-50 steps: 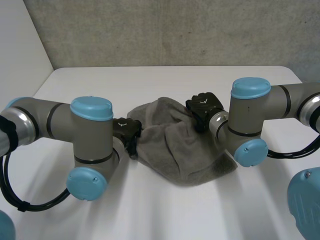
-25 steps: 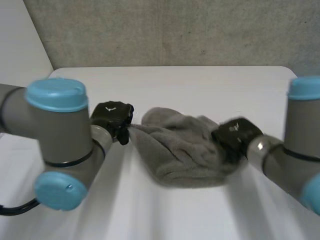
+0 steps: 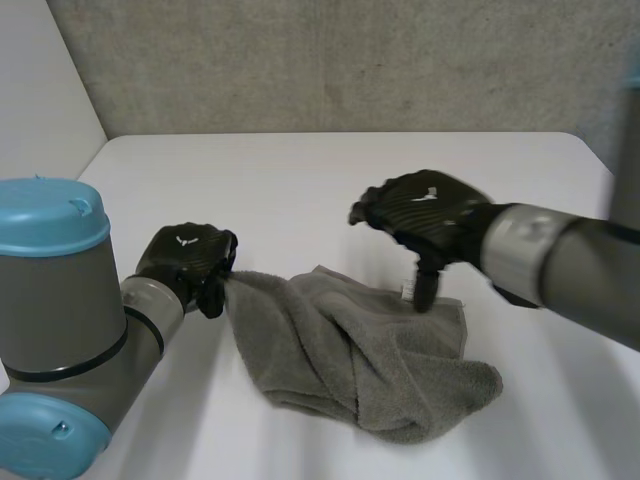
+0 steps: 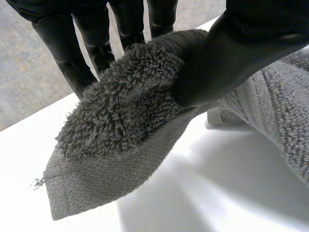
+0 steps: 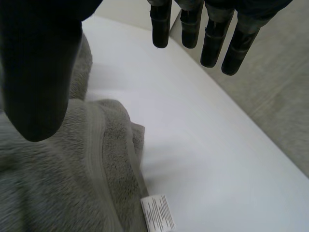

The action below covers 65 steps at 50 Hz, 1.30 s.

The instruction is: Fold the towel.

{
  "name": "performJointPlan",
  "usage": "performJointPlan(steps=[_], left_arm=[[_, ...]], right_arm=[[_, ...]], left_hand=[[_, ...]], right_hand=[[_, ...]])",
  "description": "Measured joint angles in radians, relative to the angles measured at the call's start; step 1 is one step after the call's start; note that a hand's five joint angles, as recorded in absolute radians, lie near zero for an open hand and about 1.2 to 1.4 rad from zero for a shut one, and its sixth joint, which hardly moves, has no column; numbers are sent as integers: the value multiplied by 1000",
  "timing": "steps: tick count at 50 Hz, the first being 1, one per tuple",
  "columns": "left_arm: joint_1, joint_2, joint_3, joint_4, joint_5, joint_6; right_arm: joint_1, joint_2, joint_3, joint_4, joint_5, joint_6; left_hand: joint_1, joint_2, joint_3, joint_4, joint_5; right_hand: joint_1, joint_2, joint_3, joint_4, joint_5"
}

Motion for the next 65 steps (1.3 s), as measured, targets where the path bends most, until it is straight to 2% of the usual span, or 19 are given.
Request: performJointPlan(steps=[4,10,18,20,22,23,25,31,36,42,47,54,59,65], left_arm=[[-1,2,-24,0,3,1],[0,17,-65,0,3,0],[4,53,-132,15,2,0],[5,57,-141,25,2,0],[9,60,-146,37,2,0],[11,61,-145,40,2,1],[18,62,-134,49,2,1],[37,61,-33,61,1,15],[51,60,117,72,-5,29],[60,66,305,127,-50,16],[52,75,329,175,-98,3],[25,81,173,206,-118,4],[5,73,-11,227,-111,10],[-2,73,-220,258,-59,23]], right_arm=[[79,199,-164,-2,82,-14],[151,391,-334,1,157,-52],[213,551,-427,10,133,-120],[218,569,-429,15,126,-131],[221,582,-435,20,121,-145],[221,583,-437,21,120,-147],[220,579,-454,20,122,-150],[187,495,-529,-65,184,-98],[112,356,-518,-310,282,22],[20,131,-274,-735,332,161],[-32,18,-67,-866,284,188],[-99,-8,165,-763,116,158],[-171,6,314,-657,25,47],[-256,17,463,-535,6,-201]], left_hand=[[0,0,0,0,2],[0,0,0,0,2],[0,0,0,0,2],[0,0,0,0,2],[1,0,0,0,2],[1,0,0,0,2],[2,0,1,0,2],[5,0,1,0,2],[5,0,2,0,2],[5,5,4,8,2],[5,5,4,11,2],[5,5,4,11,2],[5,5,5,11,2],[4,5,5,10,2]], right_hand=[[0,0,0,0,0],[0,0,0,0,0],[29,20,19,18,25],[254,252,246,224,248],[626,647,619,617,605],[773,800,742,741,745],[1045,1041,1036,1033,1028],[1095,1047,1090,1086,1076],[1098,1047,1090,1086,1079],[1098,1047,1090,1086,1084],[1098,1048,1090,1086,1093],[1098,1048,1093,1089,1094],[1093,1045,1086,1082,1089],[693,685,690,685,701]])
